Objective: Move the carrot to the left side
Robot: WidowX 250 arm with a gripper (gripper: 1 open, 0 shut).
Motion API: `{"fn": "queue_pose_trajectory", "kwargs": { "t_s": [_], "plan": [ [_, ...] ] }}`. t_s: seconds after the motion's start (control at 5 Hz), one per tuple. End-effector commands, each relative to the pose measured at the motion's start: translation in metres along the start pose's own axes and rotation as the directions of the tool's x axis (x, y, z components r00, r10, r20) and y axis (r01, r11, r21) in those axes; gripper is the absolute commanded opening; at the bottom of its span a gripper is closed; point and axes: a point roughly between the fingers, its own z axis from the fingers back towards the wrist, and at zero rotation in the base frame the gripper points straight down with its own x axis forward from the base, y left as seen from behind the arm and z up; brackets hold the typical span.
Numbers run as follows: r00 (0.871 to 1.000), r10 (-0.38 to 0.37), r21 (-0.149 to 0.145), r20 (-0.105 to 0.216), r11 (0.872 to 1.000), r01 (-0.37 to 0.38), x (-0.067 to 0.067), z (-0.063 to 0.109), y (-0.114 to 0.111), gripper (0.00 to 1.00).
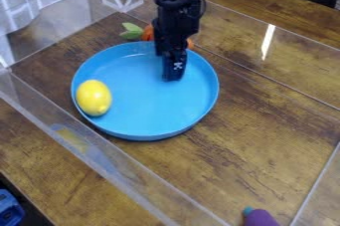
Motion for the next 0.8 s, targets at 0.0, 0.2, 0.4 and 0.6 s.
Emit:
{"fn": "queue_pose_trajectory", "kwargs": {
  "t_s": [0.0,0.2,0.4,0.6],
  "plan": [
    [0.992,-0.114,0.030,0.049,0.993,0.113,0.016,0.007,0.000,1.00],
    [0.992,-0.115,0.029,0.049,0.993,0.114,0.011,0.000,-0.007,1.00],
    [0.992,-0.117,0.029,0.047,0.993,0.116,0.005,-0.006,-0.014,0.00],
    [0.986,-0.160,0.026,0.054,0.987,0.159,0.008,-0.006,-0.009,0.00]
  ]
}}
